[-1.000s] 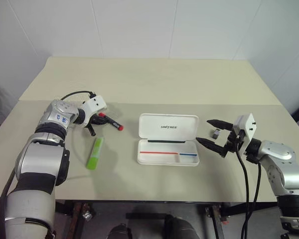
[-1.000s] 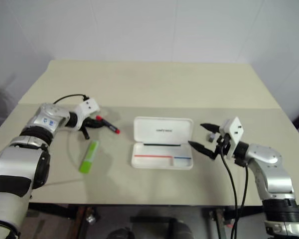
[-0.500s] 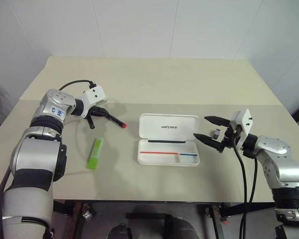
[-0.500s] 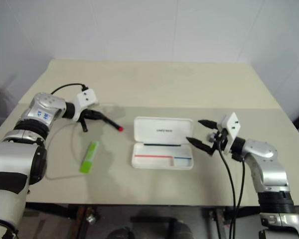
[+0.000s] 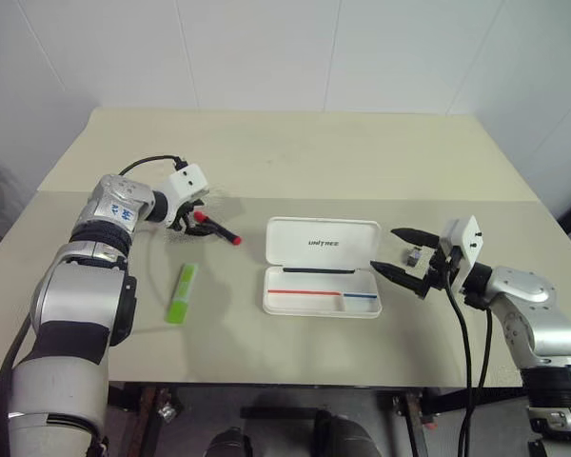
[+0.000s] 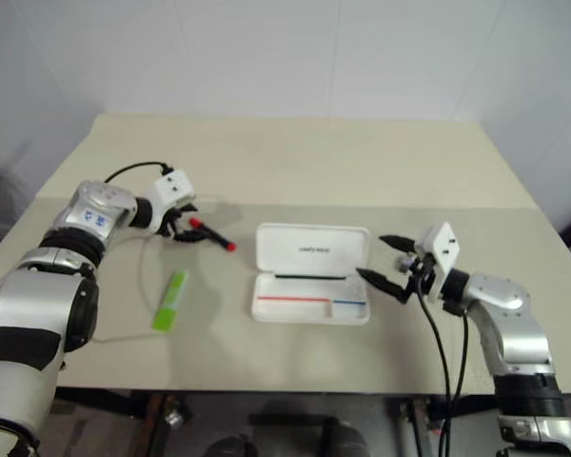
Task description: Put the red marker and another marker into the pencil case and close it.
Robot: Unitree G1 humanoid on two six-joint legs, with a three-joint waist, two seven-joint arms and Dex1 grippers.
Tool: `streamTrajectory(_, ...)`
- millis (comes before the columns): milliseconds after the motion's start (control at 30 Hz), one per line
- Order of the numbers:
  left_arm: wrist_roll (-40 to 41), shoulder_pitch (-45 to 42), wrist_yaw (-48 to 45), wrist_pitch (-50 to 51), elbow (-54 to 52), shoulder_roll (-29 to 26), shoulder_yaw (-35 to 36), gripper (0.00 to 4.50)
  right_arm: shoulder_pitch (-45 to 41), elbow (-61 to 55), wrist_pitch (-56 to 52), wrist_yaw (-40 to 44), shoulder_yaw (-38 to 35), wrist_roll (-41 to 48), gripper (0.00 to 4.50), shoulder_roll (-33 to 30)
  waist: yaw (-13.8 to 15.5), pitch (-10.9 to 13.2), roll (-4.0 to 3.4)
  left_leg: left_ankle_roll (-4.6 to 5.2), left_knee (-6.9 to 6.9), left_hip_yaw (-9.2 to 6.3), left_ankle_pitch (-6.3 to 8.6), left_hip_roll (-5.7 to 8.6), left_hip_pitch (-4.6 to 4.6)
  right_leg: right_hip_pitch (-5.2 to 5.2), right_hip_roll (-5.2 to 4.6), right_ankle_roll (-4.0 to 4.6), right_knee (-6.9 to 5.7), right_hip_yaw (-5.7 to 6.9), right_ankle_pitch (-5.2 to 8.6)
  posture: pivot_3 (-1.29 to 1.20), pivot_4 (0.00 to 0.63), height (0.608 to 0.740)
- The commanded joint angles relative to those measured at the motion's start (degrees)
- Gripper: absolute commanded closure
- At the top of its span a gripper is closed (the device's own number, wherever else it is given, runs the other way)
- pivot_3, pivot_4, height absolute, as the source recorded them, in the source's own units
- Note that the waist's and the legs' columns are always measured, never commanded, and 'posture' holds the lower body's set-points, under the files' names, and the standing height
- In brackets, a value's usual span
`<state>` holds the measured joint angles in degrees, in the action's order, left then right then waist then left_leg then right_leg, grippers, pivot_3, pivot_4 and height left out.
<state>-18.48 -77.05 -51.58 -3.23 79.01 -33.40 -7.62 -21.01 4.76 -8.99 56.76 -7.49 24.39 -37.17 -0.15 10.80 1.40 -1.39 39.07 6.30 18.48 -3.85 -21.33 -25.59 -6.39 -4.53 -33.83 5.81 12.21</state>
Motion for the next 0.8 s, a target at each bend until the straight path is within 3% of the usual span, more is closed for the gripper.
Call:
streamTrajectory(33, 0.84, -2.19, 1.7, 1.47, -0.73, 0.24, 1.62, 0.03, 0.48, -2.86, 0.17, -0.75, -2.78, 1.2, 0.0, -0.75, -0.01, 0.0, 0.0, 0.0, 0.0, 0.0, 0.0, 0.0, 0.0, 0.0, 0.0, 0.0, -0.01, 0.0, 0.0, 0.0, 0.15, 0.74)
streamTrajectory(533, 0.37, -2.19, 4.23, 4.06, -0.58, 1.35, 2.78, 0.03, 1.33, -3.84, -0.23, -1.27, -3.27, 1.03, 0.0, -0.56, -0.01, 0.0, 0.0, -0.01, 0.0, 0.0, -0.01, 0.0, 0.01, 0.0, 0.0, 0.0, 0.0, 0.0, 0.0, 0.0, 0.15, 0.74)
streamTrajectory(800, 0.64, -4.32, 13.55, 5.77, -1.01, 2.04, 4.05, 0.03, 1.53, -3.94, -0.37, -1.22, -3.39, 1.08, 0.0, -0.58, 0.01, 0.01, 0.01, -0.01, 0.0, -0.01, -0.01, 0.0, 0.01, 0.0, 0.0, 0.0, -0.01, 0.0, 0.0, 0.0, 0.15, 0.74)
